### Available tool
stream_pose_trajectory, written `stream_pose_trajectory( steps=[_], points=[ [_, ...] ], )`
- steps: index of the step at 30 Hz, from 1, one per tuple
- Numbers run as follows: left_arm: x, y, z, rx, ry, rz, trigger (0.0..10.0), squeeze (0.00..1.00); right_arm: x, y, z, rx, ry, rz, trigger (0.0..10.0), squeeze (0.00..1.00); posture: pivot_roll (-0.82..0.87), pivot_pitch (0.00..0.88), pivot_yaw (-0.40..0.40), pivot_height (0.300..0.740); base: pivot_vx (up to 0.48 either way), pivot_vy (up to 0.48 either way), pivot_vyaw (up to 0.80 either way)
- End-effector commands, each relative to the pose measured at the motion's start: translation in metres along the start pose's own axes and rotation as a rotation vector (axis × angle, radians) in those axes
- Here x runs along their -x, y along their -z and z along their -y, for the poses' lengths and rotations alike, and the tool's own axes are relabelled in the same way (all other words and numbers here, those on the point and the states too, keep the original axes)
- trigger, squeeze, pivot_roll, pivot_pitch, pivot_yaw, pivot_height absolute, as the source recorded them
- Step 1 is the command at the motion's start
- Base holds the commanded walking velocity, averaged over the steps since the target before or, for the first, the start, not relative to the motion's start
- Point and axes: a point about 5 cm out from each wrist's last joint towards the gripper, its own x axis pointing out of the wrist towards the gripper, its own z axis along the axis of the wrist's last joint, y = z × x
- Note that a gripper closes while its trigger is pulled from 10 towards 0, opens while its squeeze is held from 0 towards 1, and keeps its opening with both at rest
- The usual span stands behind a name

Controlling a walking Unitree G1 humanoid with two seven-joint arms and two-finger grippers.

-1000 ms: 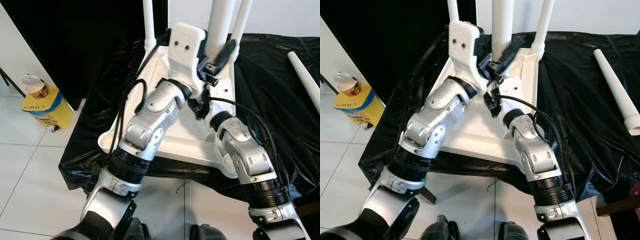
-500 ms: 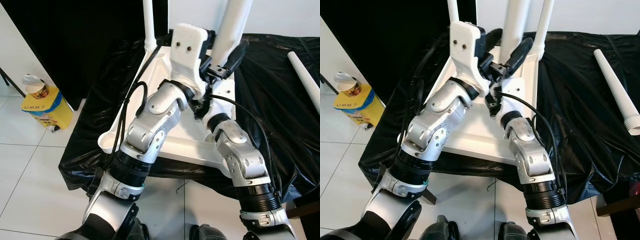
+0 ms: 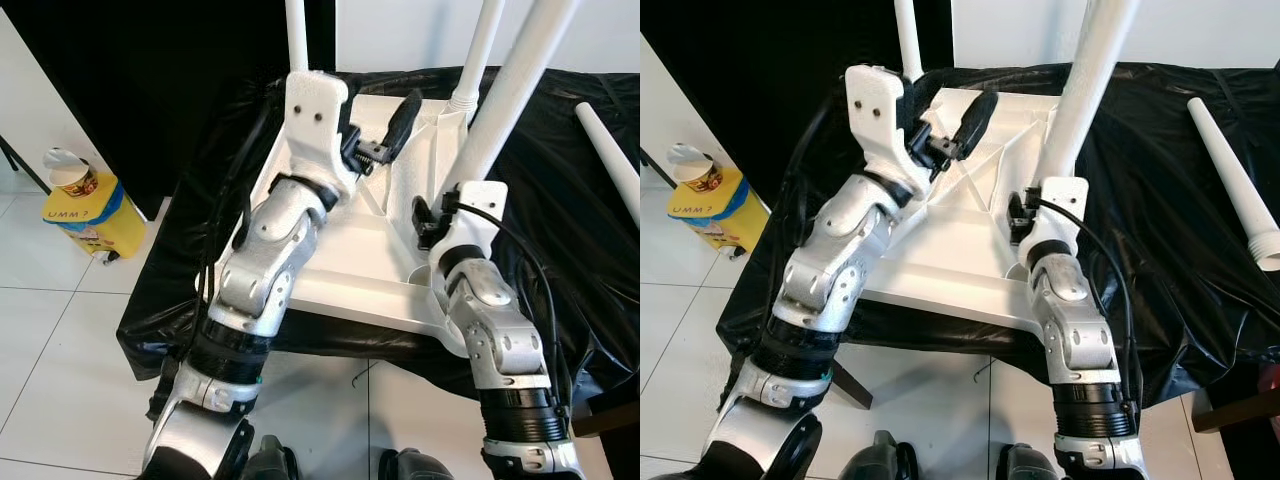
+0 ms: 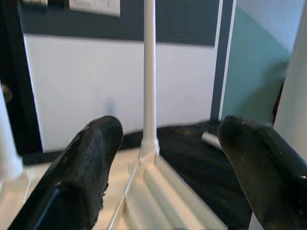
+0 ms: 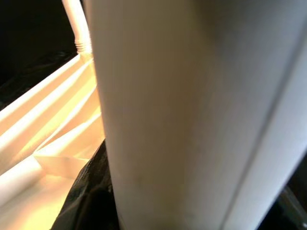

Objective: Building children table

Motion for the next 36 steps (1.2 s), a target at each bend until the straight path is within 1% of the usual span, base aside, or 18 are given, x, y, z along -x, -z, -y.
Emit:
stream_pose_trajectory(
  steps=[1, 3, 4, 7, 11, 15, 16, 17, 18, 20, 21, 23, 25, 27, 30, 32, 34, 36],
  points=[
    [0.006, 0.003, 0.003, -0.028, 0.008, -0.003, 10.0, 0.0, 0.005, -0.002, -0.001, -0.001, -0.014, 0.019, 10.0, 0.0, 0.04, 0.106, 0.018, 0.74, 0.0, 0.0, 0.0],
    [0.015, 0.013, 0.004, -0.04, 0.023, -0.033, 10.0, 0.0, 0.008, -0.002, 0.0, 0.007, -0.018, 0.023, 10.0, 0.0, 0.04, 0.107, 0.017, 0.74, 0.0, 0.0, 0.0],
    [0.015, 0.013, 0.004, -0.04, 0.023, -0.033, 10.0, 0.0, 0.008, -0.002, 0.0, 0.007, -0.018, 0.023, 10.0, 0.0, 0.04, 0.107, 0.017, 0.74, 0.0, 0.0, 0.0],
    [0.023, 0.024, 0.004, -0.043, 0.028, -0.069, 10.0, 0.0, 0.012, -0.003, 0.0, 0.025, -0.021, 0.036, 10.0, 0.0, 0.04, 0.109, 0.017, 0.74, 0.0, 0.0, 0.0],
    [0.037, 0.047, 0.005, -0.069, 0.077, -0.151, 10.0, 0.0, 0.02, -0.003, 0.001, 0.042, -0.024, 0.065, 10.0, 0.0, 0.03, 0.112, 0.015, 0.74, 0.0, 0.0, 0.0],
    [0.041, 0.054, 0.006, -0.092, 0.101, -0.183, 10.0, 0.0, 0.021, -0.004, 0.001, 0.049, -0.023, 0.071, 10.0, 0.0, 0.03, 0.113, 0.015, 0.74, 0.0, 0.0, 0.0],
    [0.043, 0.06, 0.007, -0.129, 0.126, -0.206, 10.0, 0.0, 0.021, -0.005, 0.002, 0.054, -0.02, 0.075, 10.0, 0.0, 0.03, 0.113, 0.016, 0.74, 0.0, 0.0, 0.0],
    [0.043, 0.06, 0.007, -0.129, 0.126, -0.206, 10.0, 0.0, 0.021, -0.005, 0.002, 0.054, -0.02, 0.075, 10.0, 0.0, 0.03, 0.113, 0.016, 0.74, 0.0, 0.0, 0.0],
    [0.047, 0.068, 0.01, -0.165, 0.165, -0.245, 10.0, 0.0, 0.021, -0.006, 0.003, 0.056, -0.014, 0.08, 10.0, 0.0, 0.03, 0.113, 0.016, 0.74, 0.0, 0.0, 0.0],
    [0.047, 0.068, 0.01, -0.165, 0.165, -0.245, 10.0, 0.0, 0.021, -0.006, 0.003, 0.056, -0.014, 0.08, 10.0, 0.0, 0.03, 0.113, 0.016, 0.74, 0.0, 0.0, 0.0],
    [0.057, 0.09, 0.014, -0.263, 0.256, -0.364, 10.0, 0.0, 0.021, -0.008, 0.005, 0.063, -0.003, 0.088, 10.0, 0.0, 0.02, 0.117, 0.019, 0.74, 0.0, 0.0, 0.0],
    [0.057, 0.09, 0.014, -0.263, 0.256, -0.364, 10.0, 0.0, 0.021, -0.008, 0.005, 0.063, -0.003, 0.088, 10.0, 0.0, 0.02, 0.117, 0.019, 0.74, 0.0, 0.0, 0.0],
    [0.064, 0.103, 0.013, -0.325, 0.295, -0.437, 10.0, 0.0, 0.023, -0.009, 0.005, 0.067, 0.0, 0.091, 10.0, 0.0, 0.02, 0.12, 0.021, 0.74, 0.0, 0.0, 0.0],
    [0.064, 0.103, 0.013, -0.325, 0.295, -0.437, 10.0, 0.0, 0.023, -0.009, 0.005, 0.067, 0.0, 0.091, 10.0, 0.0, 0.02, 0.12, 0.021, 0.74, 0.0, 0.0, 0.0],
    [0.069, 0.119, 0.009, -0.44, 0.338, -0.52, 10.0, 0.0, 0.026, -0.009, 0.007, 0.069, 0.001, 0.09, 10.0, 0.0, 0.01, 0.126, 0.024, 0.74, 0.0, 0.0, 0.0],
    [0.069, 0.119, 0.009, -0.44, 0.338, -0.52, 10.0, 0.0, 0.026, -0.009, 0.007, 0.069, 0.001, 0.09, 10.0, 0.0, 0.01, 0.126, 0.024, 0.74, 0.0, 0.0, 0.0],
    [0.068, 0.124, 0.006, -0.484, 0.351, -0.541, 10.0, 0.0, 0.027, -0.008, 0.007, 0.071, 0.002, 0.089, 10.0, 0.0, 0.01, 0.126, 0.028, 0.74, 0.0, 0.0, 0.0],
    [0.066, 0.126, 0.005, -0.483, 0.341, -0.548, 10.0, 0.0, 0.028, -0.009, 0.007, 0.073, 0.002, 0.089, 10.0, 0.0, 0.0, 0.126, 0.029, 0.74, 0.0, 0.0, 0.0]
  ],
)
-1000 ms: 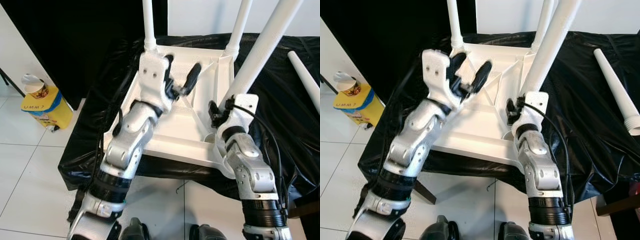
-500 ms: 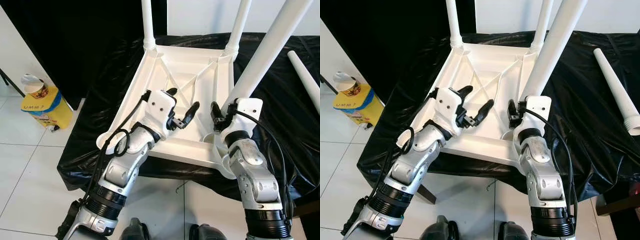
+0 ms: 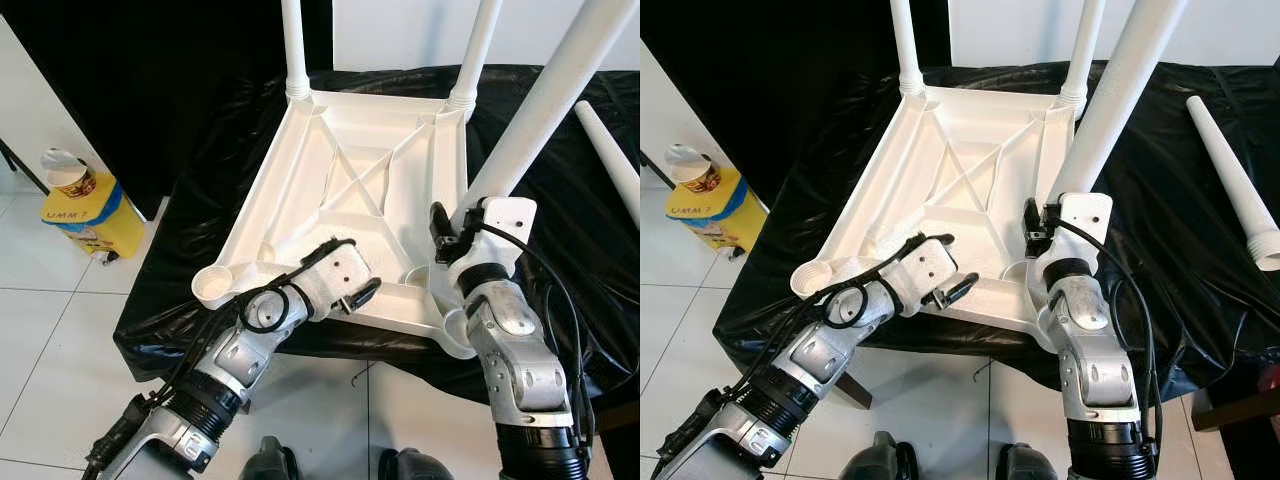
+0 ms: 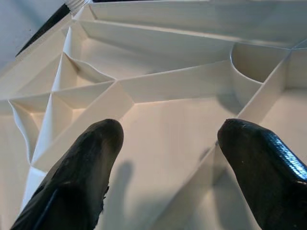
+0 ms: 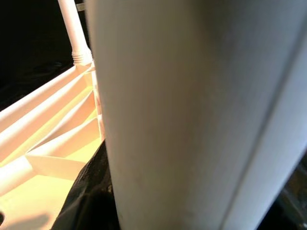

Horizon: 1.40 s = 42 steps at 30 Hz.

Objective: Building children table

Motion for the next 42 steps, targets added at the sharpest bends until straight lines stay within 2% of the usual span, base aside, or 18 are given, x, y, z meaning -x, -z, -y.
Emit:
stream_pose_trajectory(
  steps=[1, 4, 7, 11, 15, 17, 21, 23, 28, 29, 31, 34, 36, 40, 42],
  points=[
    [-0.001, 0.006, 0.002, -0.015, -0.001, -0.034, 10.0, 0.0, 0.003, -0.002, 0.0, 0.004, -0.005, 0.011, 10.0, 0.0, 0.0, 0.126, 0.029, 0.74, 0.0, 0.0, 0.0],
    [-0.003, 0.007, 0.001, -0.036, -0.006, -0.046, 10.0, 0.0, 0.003, -0.002, 0.0, 0.003, -0.003, 0.011, 10.0, 0.0, 0.0, 0.126, 0.03, 0.74, 0.0, 0.0, 0.0],
    [-0.013, 0.013, -0.006, -0.115, -0.04, -0.094, 10.0, 0.0, 0.004, -0.003, 0.0, 0.001, -0.007, 0.013, 10.0, 0.0, -0.01, 0.122, 0.032, 0.74, 0.0, 0.0, 0.0],
    [-0.018, 0.015, -0.011, -0.134, -0.06, -0.108, 10.0, 0.0, 0.004, -0.003, -0.001, 0.0, -0.012, 0.015, 10.0, 0.0, -0.01, 0.12, 0.032, 0.74, 0.0, 0.0, 0.0],
    [-0.026, 0.018, -0.024, -0.17, -0.098, -0.136, 10.0, 0.0, 0.005, -0.002, -0.002, 0.001, -0.018, 0.013, 10.0, 0.0, -0.01, 0.119, 0.029, 0.74, 0.0, 0.0, 0.0],
    [-0.032, 0.018, -0.039, -0.205, -0.145, -0.162, 10.0, 0.0, 0.005, -0.002, -0.002, 0.0, -0.023, 0.011, 10.0, 0.0, -0.01, 0.117, 0.027, 0.74, 0.0, 0.0, 0.0],
    [-0.034, 0.017, -0.046, -0.22, -0.174, -0.173, 10.0, 0.0, 0.005, -0.002, -0.003, -0.001, -0.026, 0.013, 10.0, 0.0, -0.01, 0.116, 0.026, 0.74, 0.0, 0.0, 0.0],
    [-0.037, 0.014, -0.056, -0.237, -0.206, -0.177, 10.0, 0.0, 0.005, -0.002, -0.004, 0.0, -0.026, 0.015, 10.0, 0.0, -0.02, 0.115, 0.028, 0.74, 0.0, 0.0, 0.0],
    [-0.037, 0.013, -0.06, -0.243, -0.218, -0.176, 10.0, 0.0, 0.005, -0.002, -0.004, 0.0, -0.026, 0.016, 10.0, 0.0, -0.02, 0.115, 0.028, 0.74, 0.0, 0.0, 0.0],
    [-0.037, 0.009, -0.061, -0.205, -0.201, -0.147, 10.0, 0.0, 0.006, -0.002, -0.002, 0.004, -0.018, 0.018, 10.0, 0.0, -0.02, 0.115, 0.034, 0.74, 0.0, 0.0, 0.0],
    [-0.035, 0.001, -0.052, -0.112, -0.128, -0.054, 10.0, 0.0, 0.008, -0.002, 0.0, 0.011, -0.004, 0.018, 10.0, 0.0, -0.03, 0.117, 0.035, 0.74, 0.0, 0.0, 0.0],
    [-0.034, -0.002, -0.049, -0.085, -0.101, -0.014, 10.0, 0.0, 0.009, -0.002, 0.001, 0.013, 0.0, 0.019, 10.0, 0.0, -0.03, 0.118, 0.035, 0.74, 0.0, 0.0, 0.0],
    [-0.028, -0.008, -0.035, -0.015, -0.03, 0.073, 10.0, 0.0, 0.01, -0.002, 0.002, 0.018, 0.001, 0.018, 10.0, 0.0, -0.02, 0.12, 0.031, 0.74, 0.0, 0.0, 0.0],
    [-0.022, -0.012, -0.025, 0.043, 0.02, 0.133, 10.0, 0.0, 0.011, -0.002, 0.003, 0.022, 0.0, 0.017, 10.0, 0.0, -0.02, 0.121, 0.027, 0.74, 0.0, 0.0, 0.0],
    [-0.011, -0.015, -0.013, 0.099, 0.077, 0.195, 10.0, 0.0, 0.012, -0.003, 0.006, 0.031, -0.003, 0.017, 10.0, 0.0, -0.01, 0.124, 0.021, 0.74, 0.0, 0.0, 0.0]
  ],
)
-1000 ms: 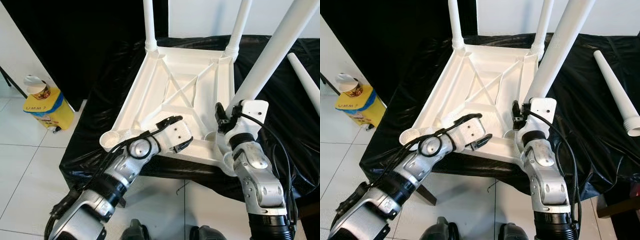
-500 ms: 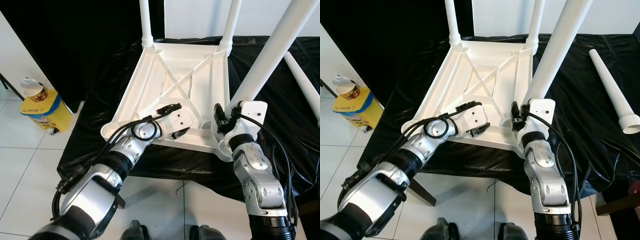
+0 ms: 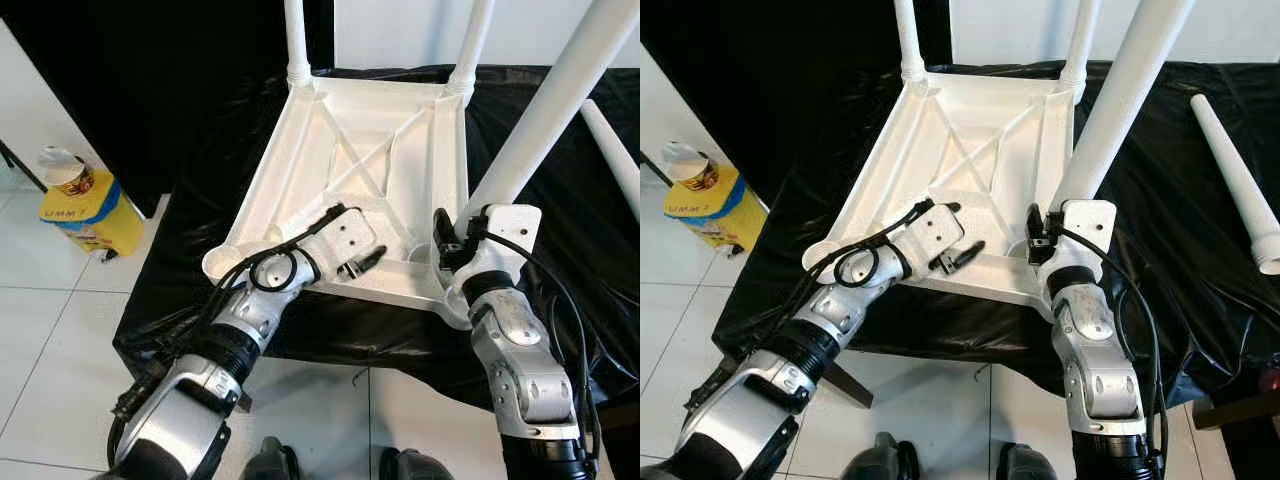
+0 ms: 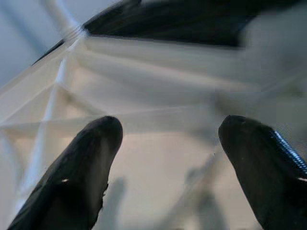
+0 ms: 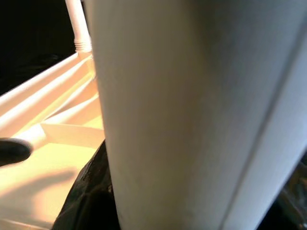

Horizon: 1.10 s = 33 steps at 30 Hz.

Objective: Building children table

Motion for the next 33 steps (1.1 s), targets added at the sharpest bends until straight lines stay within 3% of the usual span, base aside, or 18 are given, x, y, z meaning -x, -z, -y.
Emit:
stream_pose_trajectory(
  steps=[1, 6, 10, 15, 22, 33],
  points=[
    [0.003, -0.002, 0.006, 0.025, 0.049, 0.021, 10.0, 0.0, 0.002, -0.003, 0.001, 0.005, -0.001, 0.018, 10.0, 0.0, -0.01, 0.124, 0.021, 0.74, 0.0, 0.0, 0.0],
    [0.019, -0.01, 0.014, 0.121, 0.068, 0.072, 10.0, 0.0, 0.004, -0.003, 0.003, 0.016, -0.009, 0.014, 10.0, 0.0, 0.0, 0.125, 0.019, 0.74, 0.0, 0.0, 0.0],
    [0.023, -0.012, 0.014, 0.134, 0.064, 0.076, 10.0, 0.0, 0.004, -0.002, 0.003, 0.017, -0.011, 0.014, 10.0, 0.0, 0.0, 0.125, 0.017, 0.74, 0.0, 0.0, 0.0],
    [0.038, -0.02, 0.015, 0.172, 0.061, 0.089, 10.0, 0.0, 0.009, -0.001, 0.002, 0.028, -0.022, 0.012, 10.0, 0.0, 0.01, 0.129, 0.015, 0.74, 0.0, 0.0, 0.0],
    [0.056, -0.029, 0.027, 0.247, 0.168, 0.112, 10.0, 0.0, 0.02, 0.004, 0.006, 0.045, -0.023, -0.015, 10.0, 0.0, 0.01, 0.128, 0.017, 0.74, 0.0, 0.0, 0.0],
    [0.064, -0.034, 0.03, 0.317, 0.184, 0.1, 10.0, 0.0, 0.036, 0.02, 0.01, 0.069, -0.034, -0.079, 10.0, 0.0, 0.01, 0.127, 0.021, 0.74, 0.0, 0.0, 0.0]
  ],
)
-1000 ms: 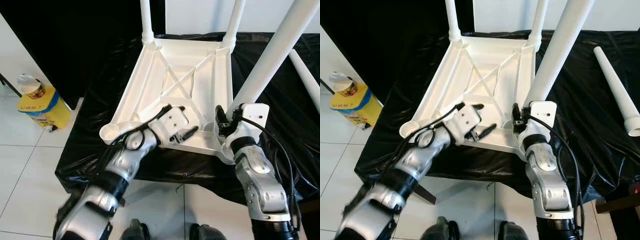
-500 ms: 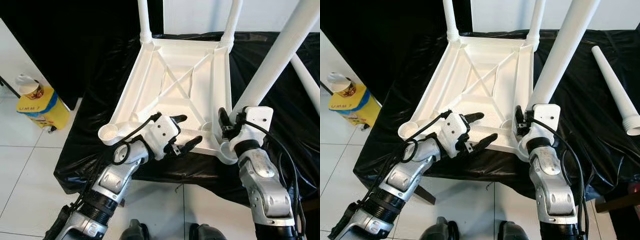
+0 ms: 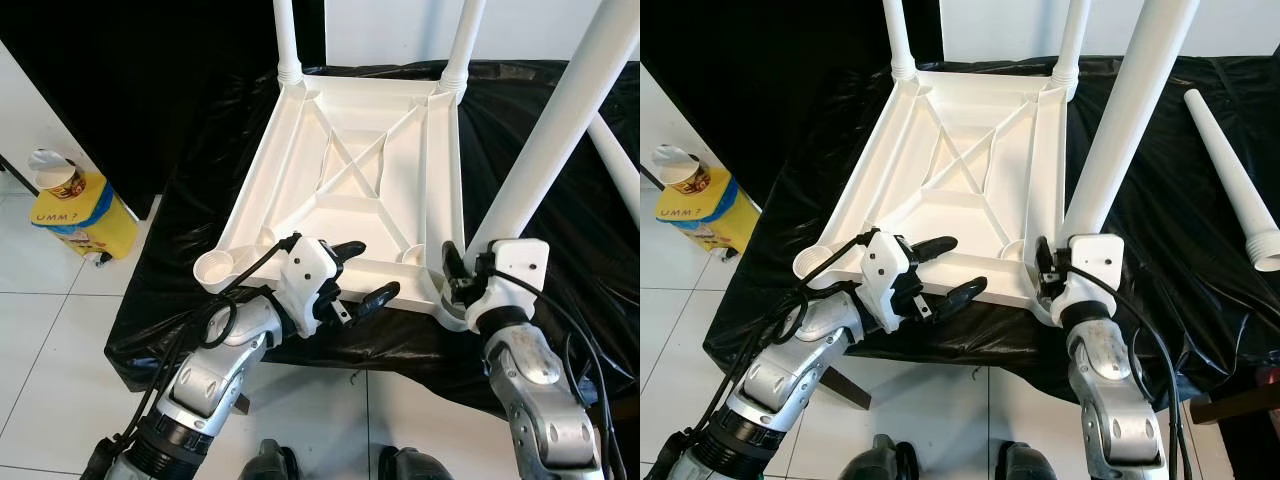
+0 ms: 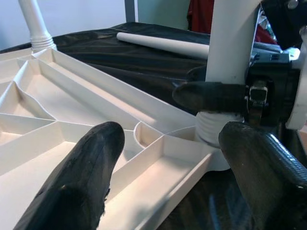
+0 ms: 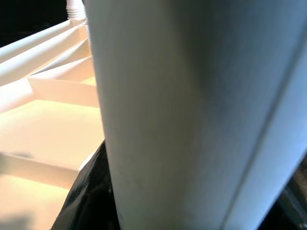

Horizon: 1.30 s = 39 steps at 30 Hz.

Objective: Building children table

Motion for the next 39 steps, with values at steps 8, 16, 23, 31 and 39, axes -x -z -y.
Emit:
stream_pose_trajectory(
  steps=[8, 16, 23, 31, 39],
  points=[
    [0.006, -0.003, 0.005, 0.025, 0.075, -0.021, 10.0, 0.0, 0.01, 0.021, 0.001, 0.024, -0.027, -0.071, 10.0, 0.0, 0.0, 0.122, 0.022, 0.74, 0.0, 0.0, 0.0],
    [0.005, -0.005, 0.006, 0.034, 0.068, -0.028, 10.0, 0.0, 0.008, 0.038, 0.004, 0.091, -0.079, -0.055, 10.0, 0.0, 0.0, 0.118, 0.03, 0.74, 0.0, 0.0, 0.0],
    [0.006, -0.005, 0.007, 0.036, 0.068, -0.04, 10.0, 0.0, 0.01, 0.05, 0.001, 0.158, -0.166, -0.02, 10.0, 0.0, 0.02, 0.117, 0.032, 0.74, 0.0, 0.0, 0.0],
    [0.007, -0.006, 0.006, 0.037, 0.062, -0.047, 10.0, 0.0, 0.013, 0.056, -0.004, 0.13, -0.212, -0.004, 10.0, 0.0, 0.02, 0.115, 0.036, 0.74, 0.0, 0.0, 0.0],
    [0.008, -0.007, 0.006, 0.037, 0.063, -0.054, 10.0, 0.0, 0.012, 0.067, -0.005, 0.063, -0.244, -0.019, 10.0, 0.0, 0.03, 0.116, 0.041, 0.74, 0.0, 0.0, 0.0]
  ],
)
